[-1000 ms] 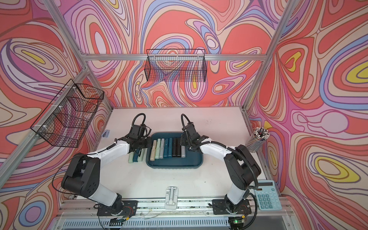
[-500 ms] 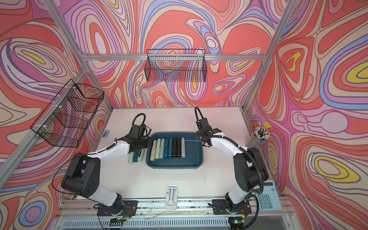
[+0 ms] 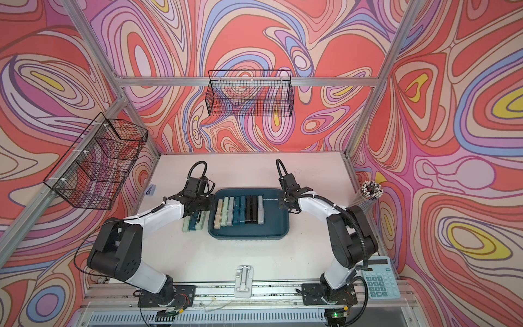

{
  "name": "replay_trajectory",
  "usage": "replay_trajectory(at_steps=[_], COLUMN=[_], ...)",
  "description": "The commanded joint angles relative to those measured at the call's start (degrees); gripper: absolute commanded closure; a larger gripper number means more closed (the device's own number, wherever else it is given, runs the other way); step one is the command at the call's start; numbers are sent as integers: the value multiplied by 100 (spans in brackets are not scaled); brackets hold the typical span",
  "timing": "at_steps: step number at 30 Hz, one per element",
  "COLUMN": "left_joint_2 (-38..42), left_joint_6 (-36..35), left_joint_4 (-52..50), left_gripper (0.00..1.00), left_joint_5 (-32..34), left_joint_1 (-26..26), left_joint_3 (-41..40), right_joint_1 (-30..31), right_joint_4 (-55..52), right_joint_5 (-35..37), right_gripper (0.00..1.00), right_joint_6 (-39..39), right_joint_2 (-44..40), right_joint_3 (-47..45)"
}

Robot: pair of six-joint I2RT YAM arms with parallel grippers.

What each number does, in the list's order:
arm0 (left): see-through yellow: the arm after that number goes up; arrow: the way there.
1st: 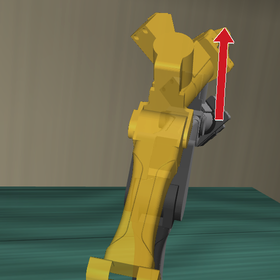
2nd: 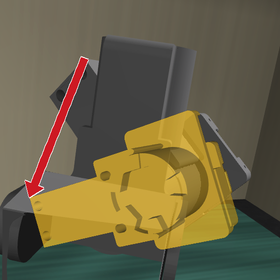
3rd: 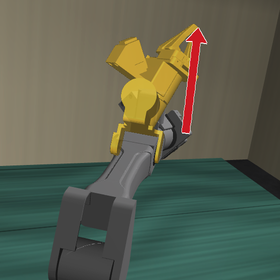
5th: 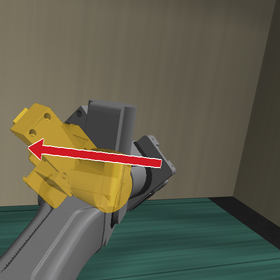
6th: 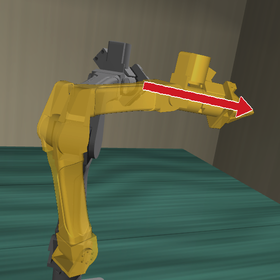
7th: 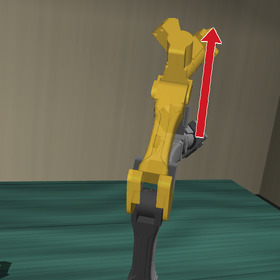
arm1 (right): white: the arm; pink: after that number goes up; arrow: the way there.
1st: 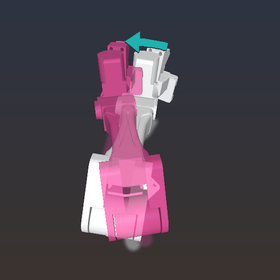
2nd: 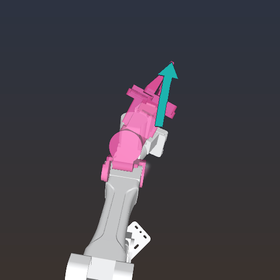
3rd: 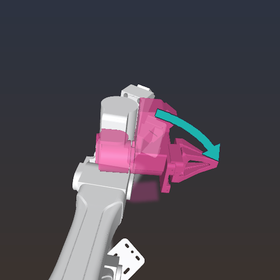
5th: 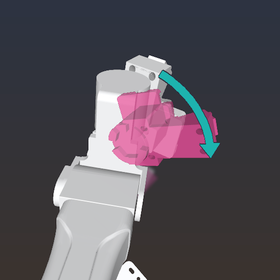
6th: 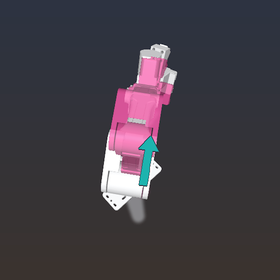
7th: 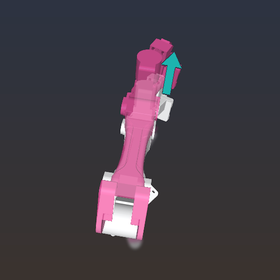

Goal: Put the pruning pliers into the storage box
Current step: Adjust the storage box at the center of the board, then pick up the pruning pliers from the center of the board.

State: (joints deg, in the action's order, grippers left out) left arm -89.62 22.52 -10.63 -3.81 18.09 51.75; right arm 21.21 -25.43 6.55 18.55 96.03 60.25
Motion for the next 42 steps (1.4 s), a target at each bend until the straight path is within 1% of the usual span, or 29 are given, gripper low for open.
replay_trajectory(at_steps=[1,3,5,6,8,12,17,22,26,31,36,42], left_joint_2=[203,297,411,467,635,959,1526,2185,2605,2482,2043,1580], left_joint_6=[4,6,-53,-88,-135,-137,-70,373,765,989,926,916], left_joint_4=[-147,-237,-359,-407,-633,-960,-1634,-2209,-2281,-2046,-1795,-1596], left_gripper=[75,67,58,55,51,49,49,48,48,49,49,47], left_joint_5=[140,255,425,494,572,640,698,495,280,-139,-22,282], left_joint_1=[29,35,33,23,10,-5,-7,-10,-15,-14,-15,-14], left_joint_3=[91,95,116,134,159,55,-317,-855,-1412,-1756,-1773,-1581], right_joint_1=[-267,-381,-478,-509,-578,-752,-984,-1018,-1022,-1032,-1049,-1071], right_joint_4=[108,151,179,187,204,255,370,454,513,569,677,695], right_joint_5=[207,225,217,235,248,304,198,22,-35,-123,-189,-221], right_gripper=[85,87,88,88,89,90,90,90,90,89,88,88], right_joint_6=[-90,-130,-185,-206,-270,-339,-355,-310,-290,-297,-238,-216], right_joint_2=[-9,-56,-84,-90,-102,-207,-391,-399,-440,-421,-446,-454], right_joint_3=[-98,-142,-170,-188,-226,-341,-406,-378,-383,-394,-505,-490])
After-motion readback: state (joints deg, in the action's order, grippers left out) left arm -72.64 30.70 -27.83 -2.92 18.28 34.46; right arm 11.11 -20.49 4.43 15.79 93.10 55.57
